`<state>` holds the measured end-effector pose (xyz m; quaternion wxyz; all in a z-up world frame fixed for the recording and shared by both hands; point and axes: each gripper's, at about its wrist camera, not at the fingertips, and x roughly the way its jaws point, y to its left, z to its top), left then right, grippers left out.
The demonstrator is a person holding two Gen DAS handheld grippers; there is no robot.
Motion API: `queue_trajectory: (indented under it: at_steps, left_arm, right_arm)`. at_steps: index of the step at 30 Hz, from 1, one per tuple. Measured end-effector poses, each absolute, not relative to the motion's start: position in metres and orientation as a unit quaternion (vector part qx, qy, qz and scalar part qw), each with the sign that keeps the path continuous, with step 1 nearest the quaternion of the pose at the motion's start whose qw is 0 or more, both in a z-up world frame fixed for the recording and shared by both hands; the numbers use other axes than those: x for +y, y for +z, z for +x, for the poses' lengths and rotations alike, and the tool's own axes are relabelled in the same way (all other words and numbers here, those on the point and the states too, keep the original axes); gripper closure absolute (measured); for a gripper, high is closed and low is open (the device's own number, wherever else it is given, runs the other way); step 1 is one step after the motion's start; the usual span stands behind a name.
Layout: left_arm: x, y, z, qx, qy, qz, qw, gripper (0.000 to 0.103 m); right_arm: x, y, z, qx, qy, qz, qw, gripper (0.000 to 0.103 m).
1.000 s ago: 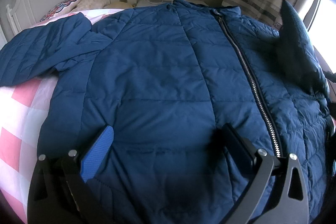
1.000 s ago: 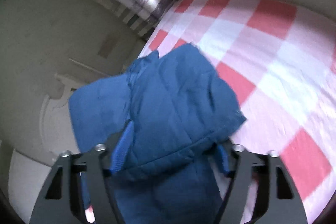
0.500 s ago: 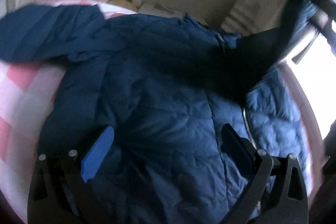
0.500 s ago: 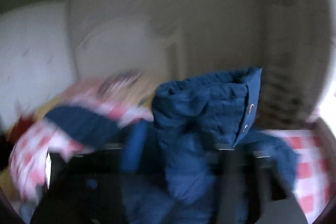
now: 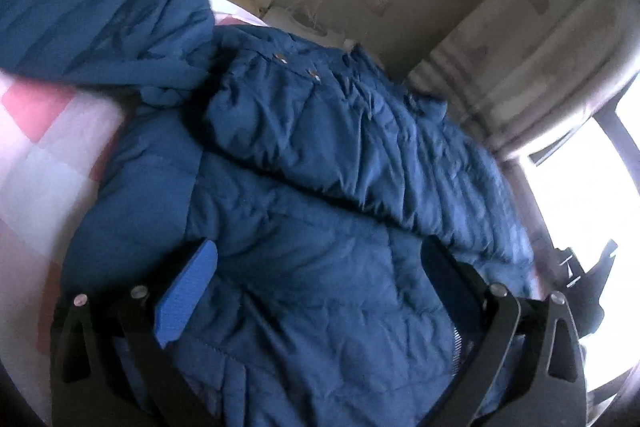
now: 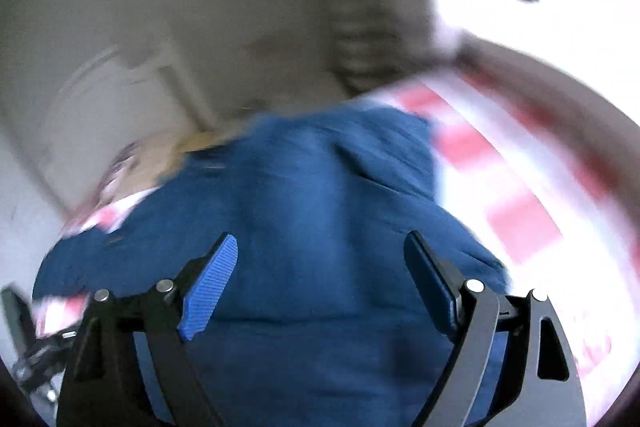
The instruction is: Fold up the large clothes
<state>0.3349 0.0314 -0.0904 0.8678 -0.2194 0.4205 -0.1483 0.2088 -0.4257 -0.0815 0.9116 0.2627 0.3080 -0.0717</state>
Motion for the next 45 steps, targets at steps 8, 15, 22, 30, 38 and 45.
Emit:
queue_trajectory:
  at_steps: [8,15,22,30,38,45]
  left_arm:
    - [0.049,-0.08,0.347,0.444,-0.105,-0.277,0.846,0.005]
    - [0.034,-0.075,0.408,0.479,-0.005,-0.194,0.856,0.023]
    - [0.007,-0.031,0.395,0.412,-0.038,-0.152,0.898,0.09]
    - [0.015,-0.061,0.391,0.471,0.029,-0.081,0.878,0.07]
    - [0.038,0.004,0.325,0.257,0.089,-0.1,0.957,0.006]
    - [-0.044,-0.06,0.386,0.381,0.02,0.05,0.923,0.007]
  right_arm:
    - [-0.441,-0.083,0.195,0.273,-0.049,0.31,0.909,0.024]
    - [-0.456,-0.095,0.185,0.25,-0.048,0.357,0.899,0.024]
    - [-0.461,-0.099,0.185,0.248,-0.045,0.369,0.895,0.023]
    - [-0.46,-0.099,0.184,0.249,-0.048,0.367,0.895,0.024]
    - [-0.459,-0.099,0.185,0.251,-0.052,0.361,0.897,0.024]
    - [-0.455,-0.097,0.185,0.253,-0.058,0.349,0.9,0.024]
